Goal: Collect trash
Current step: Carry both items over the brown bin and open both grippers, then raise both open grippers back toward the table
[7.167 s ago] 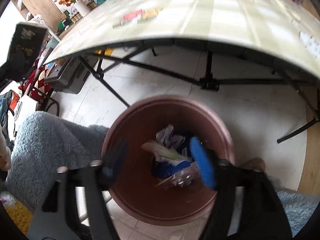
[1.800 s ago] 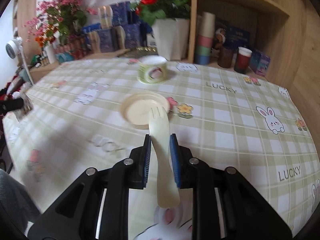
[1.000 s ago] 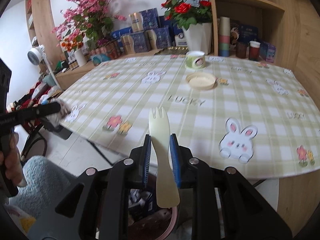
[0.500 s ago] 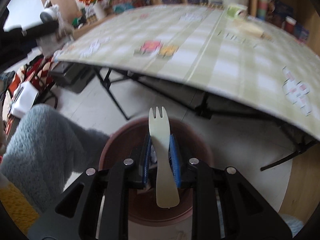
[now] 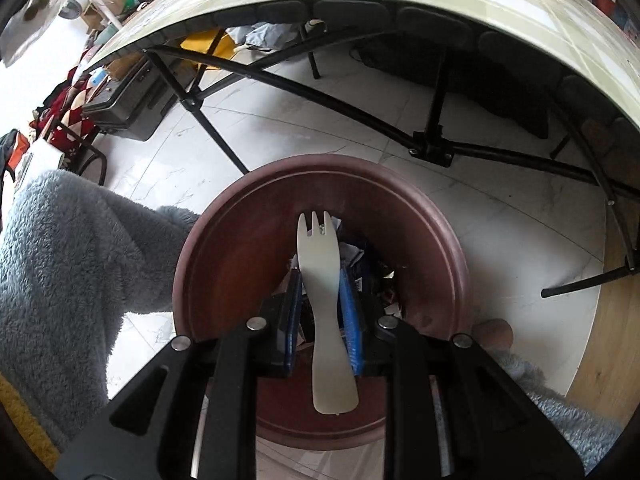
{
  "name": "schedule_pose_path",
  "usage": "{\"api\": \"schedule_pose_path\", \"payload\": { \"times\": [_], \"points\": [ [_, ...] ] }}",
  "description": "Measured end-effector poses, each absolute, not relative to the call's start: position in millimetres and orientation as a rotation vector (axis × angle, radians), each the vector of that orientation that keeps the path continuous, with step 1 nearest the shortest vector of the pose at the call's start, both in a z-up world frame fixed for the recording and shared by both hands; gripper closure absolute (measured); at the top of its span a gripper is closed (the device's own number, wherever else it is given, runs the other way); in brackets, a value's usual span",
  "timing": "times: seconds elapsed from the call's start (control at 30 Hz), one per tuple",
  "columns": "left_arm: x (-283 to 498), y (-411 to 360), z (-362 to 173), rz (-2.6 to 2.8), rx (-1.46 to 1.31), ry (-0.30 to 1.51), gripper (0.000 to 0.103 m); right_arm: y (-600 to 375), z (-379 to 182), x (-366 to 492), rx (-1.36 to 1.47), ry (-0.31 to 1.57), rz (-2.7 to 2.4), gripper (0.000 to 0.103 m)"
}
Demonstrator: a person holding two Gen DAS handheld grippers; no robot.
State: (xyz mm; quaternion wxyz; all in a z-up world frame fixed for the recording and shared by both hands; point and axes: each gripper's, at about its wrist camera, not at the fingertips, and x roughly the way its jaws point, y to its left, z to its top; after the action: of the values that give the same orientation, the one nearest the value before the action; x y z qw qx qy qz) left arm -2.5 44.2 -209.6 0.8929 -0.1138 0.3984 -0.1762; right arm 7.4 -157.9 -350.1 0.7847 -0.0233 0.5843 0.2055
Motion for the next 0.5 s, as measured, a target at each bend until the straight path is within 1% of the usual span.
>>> {"api": "schedule_pose_path", "payload": {
  "times": [0.03, 0.07, 0.1, 0.13, 0.2, 0.23, 0.27, 0.3, 0.4, 0.5],
  "points": [
    [-2, 44, -210, -0.367, -0.237, 0.826, 0.077, -159, -347, 7, -0.05, 1.252, 0.437, 0.078],
    [-2, 44, -210, -0.368, -0.239, 0.827, 0.077, -160, -344, 5, -0.049, 1.241, 0.433, 0.074],
    [-3, 44, -212, -0.369, -0.243, 0.829, 0.077, -162, -340, 4, -0.05, 1.229, 0.426, 0.063],
    [-3, 44, -213, -0.37, -0.246, 0.831, 0.077, -163, -338, 3, -0.053, 1.219, 0.419, 0.057],
    [-4, 43, -216, -0.371, -0.25, 0.837, 0.077, -165, -328, 1, -0.061, 1.181, 0.405, 0.042],
    [-5, 43, -217, -0.372, -0.251, 0.841, 0.077, -166, -323, 1, -0.062, 1.164, 0.398, 0.036],
    [-5, 42, -218, -0.374, -0.252, 0.845, 0.077, -168, -317, 0, -0.06, 1.14, 0.391, 0.026],
    [-5, 41, -220, -0.375, -0.25, 0.851, 0.077, -170, -310, -1, -0.057, 1.115, 0.383, 0.019],
    [-6, 40, -223, -0.38, -0.238, 0.858, 0.077, -179, -283, -4, -0.042, 1.017, 0.335, 0.01],
    [-5, 37, -228, -0.388, -0.232, 0.872, 0.077, -190, -259, -6, -0.015, 0.928, 0.299, 0.006]
  ]
}}
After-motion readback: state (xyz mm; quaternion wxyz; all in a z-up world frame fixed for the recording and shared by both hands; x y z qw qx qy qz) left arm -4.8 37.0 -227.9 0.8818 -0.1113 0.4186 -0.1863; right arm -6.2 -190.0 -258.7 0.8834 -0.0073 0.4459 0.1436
